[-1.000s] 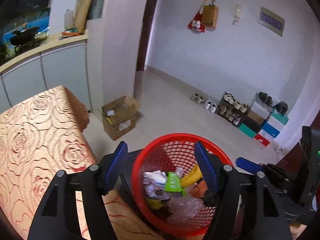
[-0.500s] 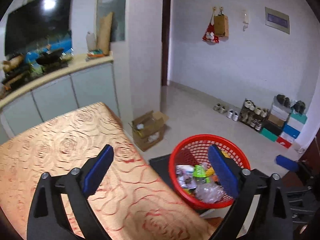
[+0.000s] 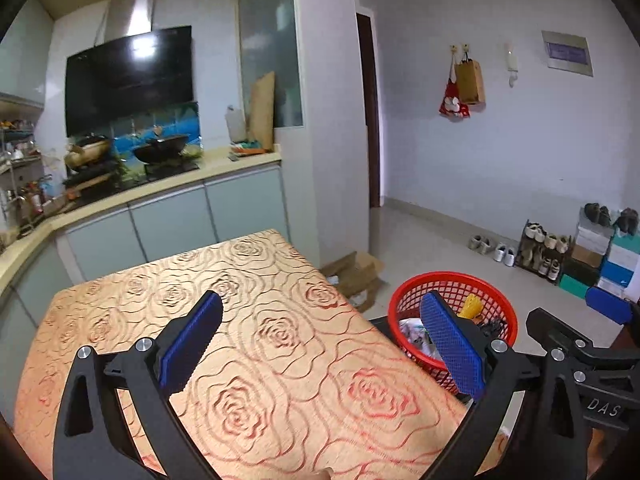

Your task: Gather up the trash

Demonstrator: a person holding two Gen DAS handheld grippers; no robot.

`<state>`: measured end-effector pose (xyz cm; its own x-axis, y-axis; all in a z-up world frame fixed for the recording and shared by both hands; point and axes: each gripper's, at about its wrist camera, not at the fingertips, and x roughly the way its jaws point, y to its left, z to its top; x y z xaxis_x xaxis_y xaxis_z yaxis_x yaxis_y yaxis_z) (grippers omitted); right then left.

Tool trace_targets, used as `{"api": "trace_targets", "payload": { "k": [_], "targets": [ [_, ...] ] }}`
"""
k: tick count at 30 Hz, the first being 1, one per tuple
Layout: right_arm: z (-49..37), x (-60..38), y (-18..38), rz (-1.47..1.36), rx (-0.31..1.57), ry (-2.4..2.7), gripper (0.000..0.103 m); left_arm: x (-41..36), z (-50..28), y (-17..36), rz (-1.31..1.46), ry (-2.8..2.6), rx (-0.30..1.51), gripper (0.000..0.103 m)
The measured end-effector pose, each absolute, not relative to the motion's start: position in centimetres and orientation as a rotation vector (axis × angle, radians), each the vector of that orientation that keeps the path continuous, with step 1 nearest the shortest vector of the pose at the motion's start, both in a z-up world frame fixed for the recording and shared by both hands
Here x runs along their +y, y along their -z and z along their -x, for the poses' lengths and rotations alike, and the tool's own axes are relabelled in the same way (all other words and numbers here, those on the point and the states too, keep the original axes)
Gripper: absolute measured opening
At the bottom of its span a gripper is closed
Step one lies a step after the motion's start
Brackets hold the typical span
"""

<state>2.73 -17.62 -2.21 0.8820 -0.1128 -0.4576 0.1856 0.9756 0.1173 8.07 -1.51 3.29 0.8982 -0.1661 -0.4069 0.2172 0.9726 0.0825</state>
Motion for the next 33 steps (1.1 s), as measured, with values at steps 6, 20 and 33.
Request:
{"api": "trace_targets", "payload": {
  "k": [6, 20, 33],
  "targets": [
    [-1.0, -16.8, 2.8, -0.151, 0.450, 0.152, 0.096, -0.6, -6.1, -2.5, -0.109, 0.182, 0.406, 0.096],
    [1.5, -16.2, 3.4, -0.162, 0.437, 0.152, 0.096, -0.4, -3.6, -0.9, -0.098, 0.187, 0.424, 0.096],
    [1.8, -16.1, 3.3, -0.170, 0.433, 0.157, 0.096, -0.5, -3.3, -1.2, -0.111, 0.186, 0.413, 0.096]
  ]
}}
